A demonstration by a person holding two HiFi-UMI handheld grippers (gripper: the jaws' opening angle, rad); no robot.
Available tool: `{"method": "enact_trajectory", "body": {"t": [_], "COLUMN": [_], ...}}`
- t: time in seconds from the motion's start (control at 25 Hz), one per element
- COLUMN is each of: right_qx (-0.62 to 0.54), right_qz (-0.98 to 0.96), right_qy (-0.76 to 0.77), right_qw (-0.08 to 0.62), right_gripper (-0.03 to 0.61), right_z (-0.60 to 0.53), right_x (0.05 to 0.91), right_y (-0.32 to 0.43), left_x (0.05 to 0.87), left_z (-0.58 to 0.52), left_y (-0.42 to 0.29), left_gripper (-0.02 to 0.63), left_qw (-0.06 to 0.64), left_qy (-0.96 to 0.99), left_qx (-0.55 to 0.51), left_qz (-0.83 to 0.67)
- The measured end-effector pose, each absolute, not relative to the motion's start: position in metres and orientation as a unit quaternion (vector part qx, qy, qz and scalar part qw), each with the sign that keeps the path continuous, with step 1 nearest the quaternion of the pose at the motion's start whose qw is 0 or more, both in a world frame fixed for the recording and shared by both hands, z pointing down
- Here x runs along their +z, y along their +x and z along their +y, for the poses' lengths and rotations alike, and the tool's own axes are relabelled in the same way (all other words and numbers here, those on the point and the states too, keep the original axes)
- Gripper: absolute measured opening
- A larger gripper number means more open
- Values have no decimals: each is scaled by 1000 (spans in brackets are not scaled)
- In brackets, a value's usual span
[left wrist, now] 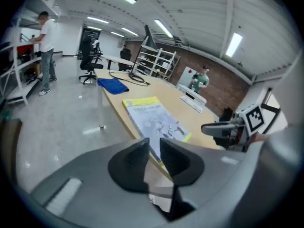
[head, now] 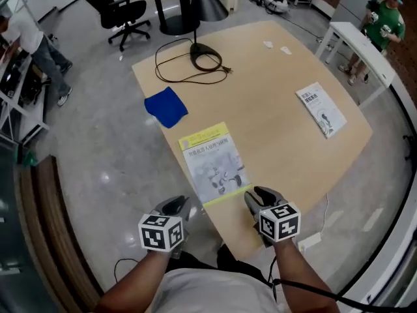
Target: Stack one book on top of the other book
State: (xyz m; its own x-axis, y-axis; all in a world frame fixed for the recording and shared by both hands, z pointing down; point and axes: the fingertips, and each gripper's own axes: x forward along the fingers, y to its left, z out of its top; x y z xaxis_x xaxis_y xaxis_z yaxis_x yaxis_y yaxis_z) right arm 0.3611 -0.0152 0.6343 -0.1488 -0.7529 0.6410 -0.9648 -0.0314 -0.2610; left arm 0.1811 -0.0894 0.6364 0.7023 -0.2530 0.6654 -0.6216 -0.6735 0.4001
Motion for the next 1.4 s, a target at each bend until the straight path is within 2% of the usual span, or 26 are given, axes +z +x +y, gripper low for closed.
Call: {"method": "enact_trajectory", "body": {"t": [0.04, 0.24, 0.32, 0.4, 0.64, 0.84, 1.4], "right_qx": [343, 354, 365, 372, 382, 377, 385], "right_qz": [-683, -685, -685, -690, -706, -717, -737], "right_qy": [623, 600, 593, 585, 562, 555, 512], "right_qw": [166, 213, 214, 209, 200, 192, 214], "right_gripper": [143, 173, 187, 193, 193, 193, 192], "right_z": [-22, -46, -49, -50, -50, -49, -10], "right_x": [643, 680, 686, 689, 694, 693, 696], "right_y": [364, 380, 381, 378, 372, 371, 346], "left_x": [644, 676, 682, 686, 702, 700, 702], "left_z": [-86, -72, -66, -63, -63, -64, -44], "left_y": [184, 198, 201, 205, 216, 223, 202], "left_gripper": [88, 149, 190, 201, 196, 152, 140], "left_qw": [332, 384, 402, 422, 444, 424, 421], "left_qy": [858, 827, 819, 811, 799, 809, 810], "left_qx": [288, 267, 258, 250, 251, 256, 282], "left_qz": [-266, -313, -317, -318, -318, -317, -295]}}
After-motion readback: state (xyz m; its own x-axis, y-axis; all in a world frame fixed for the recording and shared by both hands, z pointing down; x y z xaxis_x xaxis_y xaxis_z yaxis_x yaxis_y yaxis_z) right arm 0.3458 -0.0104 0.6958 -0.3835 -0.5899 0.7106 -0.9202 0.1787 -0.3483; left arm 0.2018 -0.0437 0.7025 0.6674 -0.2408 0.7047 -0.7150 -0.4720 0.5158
